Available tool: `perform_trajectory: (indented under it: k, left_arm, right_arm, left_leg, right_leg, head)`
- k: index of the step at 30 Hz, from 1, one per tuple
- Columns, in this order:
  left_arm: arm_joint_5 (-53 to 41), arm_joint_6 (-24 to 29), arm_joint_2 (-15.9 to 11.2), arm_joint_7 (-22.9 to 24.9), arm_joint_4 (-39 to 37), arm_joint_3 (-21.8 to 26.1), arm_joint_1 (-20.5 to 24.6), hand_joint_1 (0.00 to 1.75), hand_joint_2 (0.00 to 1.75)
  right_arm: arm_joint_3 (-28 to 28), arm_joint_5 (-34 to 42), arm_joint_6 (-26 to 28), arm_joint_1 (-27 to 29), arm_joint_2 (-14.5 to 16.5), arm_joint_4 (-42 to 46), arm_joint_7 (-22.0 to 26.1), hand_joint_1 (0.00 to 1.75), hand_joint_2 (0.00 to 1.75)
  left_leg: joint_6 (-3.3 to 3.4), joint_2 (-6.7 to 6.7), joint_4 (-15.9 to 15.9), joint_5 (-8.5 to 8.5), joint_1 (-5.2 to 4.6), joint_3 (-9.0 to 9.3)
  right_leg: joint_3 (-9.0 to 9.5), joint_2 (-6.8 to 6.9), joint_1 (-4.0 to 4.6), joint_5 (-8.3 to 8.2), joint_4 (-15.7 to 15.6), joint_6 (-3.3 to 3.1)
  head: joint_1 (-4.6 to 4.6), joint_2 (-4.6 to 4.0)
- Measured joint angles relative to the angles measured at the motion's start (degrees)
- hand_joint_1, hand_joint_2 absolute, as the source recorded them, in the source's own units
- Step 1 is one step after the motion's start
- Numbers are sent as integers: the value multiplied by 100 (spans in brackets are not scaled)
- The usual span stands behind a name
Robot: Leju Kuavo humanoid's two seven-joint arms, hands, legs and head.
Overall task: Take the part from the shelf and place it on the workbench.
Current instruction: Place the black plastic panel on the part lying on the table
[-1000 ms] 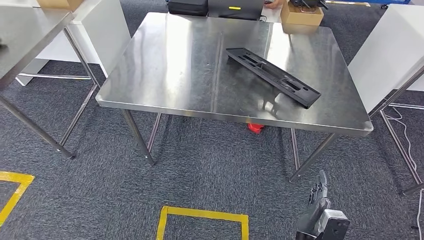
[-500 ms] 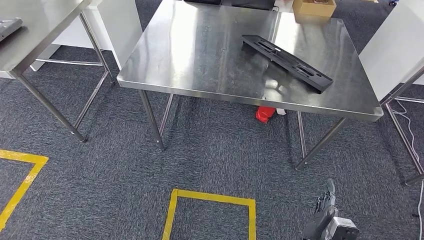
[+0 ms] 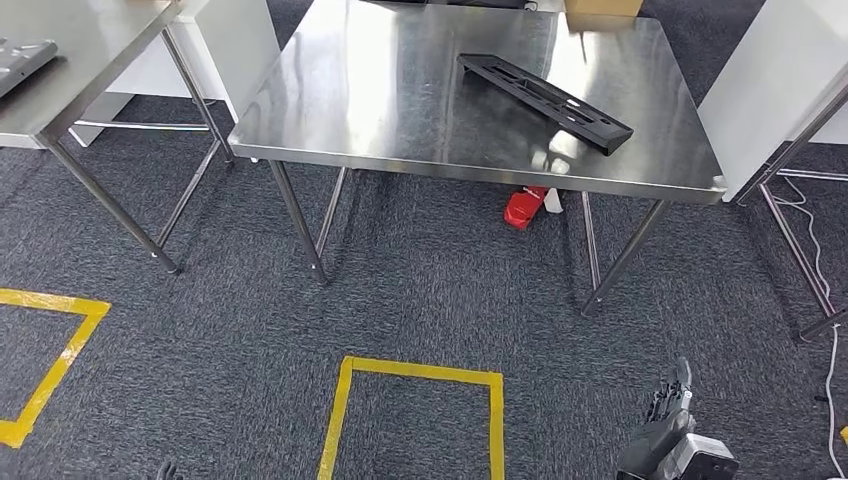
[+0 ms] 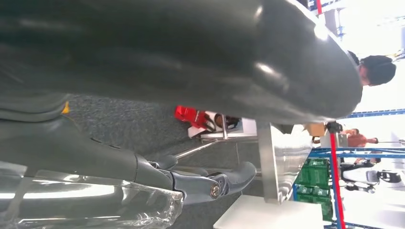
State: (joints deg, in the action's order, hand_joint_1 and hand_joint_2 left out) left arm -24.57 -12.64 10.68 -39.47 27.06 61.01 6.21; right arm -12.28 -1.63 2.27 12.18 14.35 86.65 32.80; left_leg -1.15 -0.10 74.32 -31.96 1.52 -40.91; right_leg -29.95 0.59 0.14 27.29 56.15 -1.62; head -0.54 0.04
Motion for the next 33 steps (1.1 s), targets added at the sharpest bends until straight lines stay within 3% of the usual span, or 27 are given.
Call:
perform_trajectory:
  k: [2,4,6,8,9,11,13,14,15,16,18,19,21,23,24,26,28,29,30,31,33]
  left_arm:
    - [0,1,-10,0,-14,-31,11,0,0]
    - [-1,4,-23,0,-22,-68,42,0,0]
    - [-2,17,-38,0,-33,-104,81,0,0]
    - [-1,45,-50,0,-58,-136,116,0,0]
    - [0,69,-58,0,-80,-157,137,0,0]
    - [27,126,-82,0,-142,-218,171,0,0]
    - [79,170,-119,0,-218,-303,189,0,0]
    - [101,184,-133,0,-255,-347,192,0,0]
    - [115,195,-145,0,-291,-388,196,0,0]
    - [128,201,-155,0,-324,-423,201,0,0]
    - [179,231,-185,0,-378,-490,221,0,0]
    - [218,252,-198,0,-399,-522,238,0,0]
    - [297,291,-227,0,-428,-595,273,0,0]
    - [345,307,-238,0,-460,-658,290,0,0]
    - [357,309,-246,0,-475,-677,290,0,0]
    - [367,309,-257,0,-499,-722,293,0,0]
    - [375,307,-265,0,-508,-791,304,0,0]
    - [379,306,-267,0,-509,-826,311,0,0]
    - [382,305,-268,0,-510,-859,319,0,0]
    - [387,305,-268,0,-510,-893,329,0,0]
    - [394,310,-271,6,-510,-945,361,0,0]
  right_arm:
    - [-33,0,-3,1,9,-1,-1,0,0]
    - [-53,-13,-14,-2,24,1,-3,0,0]
    - [-75,-49,-35,-6,47,2,-7,0,0]
    - [-102,-84,-54,-5,74,2,-9,0,0]
    - [-127,-104,-61,-3,84,2,-9,0,0]
    - [-201,-249,9,-12,102,-1,-8,0,0]
    - [-300,-518,205,-34,127,-16,-6,0,0]
    - [-351,-620,285,-44,140,-31,-6,0,0]
    - [-399,-677,332,-54,152,-48,-7,0,0]
    - [-440,-692,345,-66,162,-69,-7,0,0]
    - [-509,-742,382,-112,186,-125,-7,0,0]
    - [-540,-786,416,-142,201,-154,-5,0,0]
    - [-607,-889,488,-186,237,-219,-3,0,0]
    - [-670,-950,531,-205,267,-276,-2,0,0]
    - [-695,-966,545,-214,281,-298,-2,0,0]
    - [-738,-992,562,-227,306,-327,-1,0,0]
    - [-785,-1000,569,-224,321,-348,1,0,0]
    - [-813,-995,570,-215,323,-355,-1,0,0]
    - [-845,-989,571,-201,325,-360,-3,0,0]
    - [-877,-983,571,-184,326,-361,-4,0,0]
    - [-924,-984,571,-155,331,-361,-17,0,0]
  left_leg:
    - [36,0,-441,250,-2,464]
    - [90,2,-1191,285,-26,1009]
    - [130,-2,-1564,215,-67,1214]
    - [196,9,-1662,263,-73,1181]
    - [247,20,-1705,312,-63,1145]
    - [341,47,-1756,447,-37,1022]
    - [351,57,-1755,581,-38,849]
    - [335,63,-1752,651,-35,758]
    - [313,69,-1747,719,-27,665]
    - [284,74,-1743,787,-11,577]
    - [199,76,-1726,914,13,428]
    - [151,75,-1720,975,16,379]
    - [76,69,-1730,1093,1,341]
    - [30,61,-1736,1157,12,325]
    - [15,60,-1691,1079,27,297]
    - [2,56,-1298,587,44,182]
    - [9,47,-550,-4,32,40]
    - [19,42,-229,-138,26,11]
    - [39,41,-44,-149,21,48]
    - [73,38,-77,-43,10,186]
    - [186,24,-656,195,-34,697]
  right_leg:
    - [-141,-2,14,-77,50,27]
    - [-238,7,39,-128,108,77]
    - [-295,30,51,-188,140,156]
    - [-354,40,52,-238,164,229]
    - [-415,29,51,-170,235,241]
    - [-593,-6,27,208,641,226]
    - [-750,-27,-30,636,1309,231]
    - [-755,-28,-62,710,1555,275]
    - [-685,-28,-93,667,1640,348]
    - [-515,-28,-128,532,1510,434]
    - [43,-41,-183,345,767,564]
    - [302,-60,-172,362,361,565]
    - [513,-91,-120,479,-57,492]
    - [427,-81,-120,438,-41,383]
    - [385,-70,-129,399,-23,321]
    - [303,-47,-132,295,-14,169]
    - [193,-31,-62,178,-1,55]
    - [125,-25,-26,122,10,28]
    - [45,-20,9,66,23,14]
    - [-37,-18,40,15,39,8]
    - [-167,-23,81,-70,68,9]
  head:
    - [-1,0]
    - [4,0]
    - [10,0]
    - [12,0]
    - [15,0]
    - [45,0]
    - [75,0]
    - [75,0]
    - [78,0]
    - [78,0]
    - [86,0]
    - [87,0]
    - [85,0]
    - [66,0]
    - [54,0]
    - [30,0]
    - [17,0]
    - [14,0]
    - [15,0]
    - [15,0]
    - [15,0]
